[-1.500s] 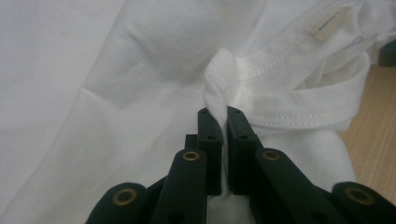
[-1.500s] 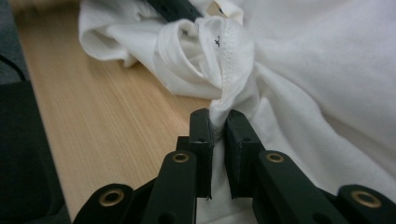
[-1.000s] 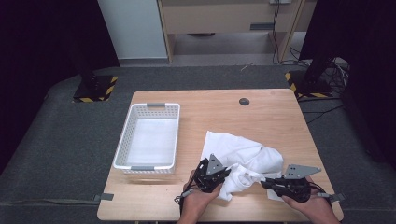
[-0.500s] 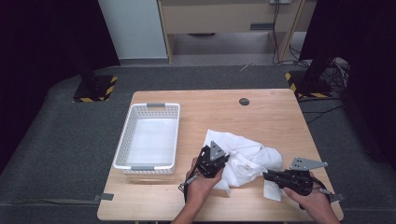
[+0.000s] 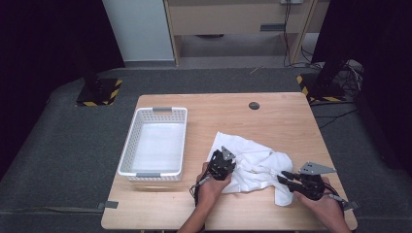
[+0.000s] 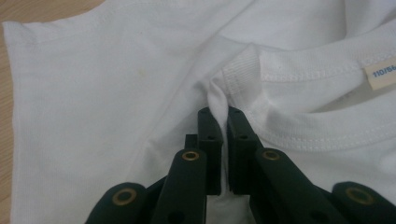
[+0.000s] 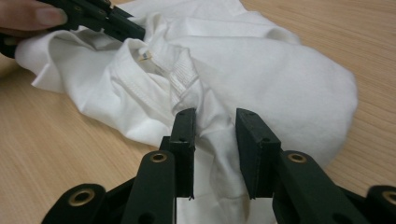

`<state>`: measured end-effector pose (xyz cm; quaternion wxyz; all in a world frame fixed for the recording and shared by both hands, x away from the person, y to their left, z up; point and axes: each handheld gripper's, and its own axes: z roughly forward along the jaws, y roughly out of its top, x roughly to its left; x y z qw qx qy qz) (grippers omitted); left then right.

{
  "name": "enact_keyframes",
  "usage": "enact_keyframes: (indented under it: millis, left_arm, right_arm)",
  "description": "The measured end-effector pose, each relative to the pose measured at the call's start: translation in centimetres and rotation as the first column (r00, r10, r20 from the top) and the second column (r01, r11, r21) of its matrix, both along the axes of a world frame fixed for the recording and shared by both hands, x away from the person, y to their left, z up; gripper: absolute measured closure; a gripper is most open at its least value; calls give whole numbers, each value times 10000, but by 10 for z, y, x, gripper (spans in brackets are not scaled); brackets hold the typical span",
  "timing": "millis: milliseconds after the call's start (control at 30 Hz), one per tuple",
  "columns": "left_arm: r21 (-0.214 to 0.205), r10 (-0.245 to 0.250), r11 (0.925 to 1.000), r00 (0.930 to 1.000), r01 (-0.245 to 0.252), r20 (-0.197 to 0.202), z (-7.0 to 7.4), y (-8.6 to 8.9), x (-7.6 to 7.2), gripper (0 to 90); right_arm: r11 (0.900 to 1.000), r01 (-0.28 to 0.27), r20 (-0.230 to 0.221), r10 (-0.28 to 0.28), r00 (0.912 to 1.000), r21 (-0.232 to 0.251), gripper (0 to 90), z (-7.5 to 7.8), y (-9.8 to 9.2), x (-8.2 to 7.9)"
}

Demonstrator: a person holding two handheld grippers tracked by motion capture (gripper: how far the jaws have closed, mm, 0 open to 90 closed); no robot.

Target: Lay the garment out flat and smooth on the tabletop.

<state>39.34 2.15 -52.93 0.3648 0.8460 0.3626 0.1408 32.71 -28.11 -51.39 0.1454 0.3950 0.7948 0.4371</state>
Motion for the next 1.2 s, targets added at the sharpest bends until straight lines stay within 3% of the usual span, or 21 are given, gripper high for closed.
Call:
enact_keyframes:
  millis: [133, 300, 500, 600, 700, 800, 967, 1033, 1100, 1200]
  left_arm:
    - [3, -137, 9999, 9999, 137, -33, 0, 1, -2, 871]
    - [-218, -317, 9993, 9994, 314, -126, -1, 4, -10, 871]
    - [-478, -758, 9961, 9969, 746, -230, -2, 7, -31, 869]
    - [-480, -706, 9965, 9970, 689, -332, -1, 7, -34, 807]
    - [-220, -676, 9975, 9977, 675, -37, 1, 5, -36, 754]
    - [-289, -670, 9973, 9978, 670, 7, 0, 6, -35, 833]
    - [-742, -312, 9967, 9994, 324, 181, 2, 9, -34, 851]
    - [-846, -91, 9964, 9997, 110, 220, 3, 12, -34, 810]
    - [-685, 47, 9976, 9993, -22, 364, 6, 15, -34, 744]
    - [-799, 223, 9966, 9986, -184, 481, 15, 20, -36, 643]
  right_arm:
    - [9998, -16, -75, 14, 10000, -207, 713, -5, 1, 3]
    - [9968, -321, -920, 253, 9954, -729, 775, -11, 2, 3]
    - [9927, -796, -1306, 674, 9891, -907, 797, -7, -3, -6]
    - [9943, -602, -1131, 500, 9923, -880, 763, -8, -5, -8]
    - [9954, -415, -858, 341, 9957, -866, 760, -8, -5, -6]
    - [9956, -274, -591, 222, 9980, -895, 839, -8, -3, 1]
    - [9945, 172, -297, -204, 9994, -1030, 843, -9, 4, 11]
    - [9927, 463, -110, -478, 9988, -1111, 811, -12, 5, 12]
    - [9922, 674, 18, -676, 9977, -1046, 729, -11, 6, 11]
    - [9931, 777, 201, -762, 9969, -875, 610, -3, 6, 6]
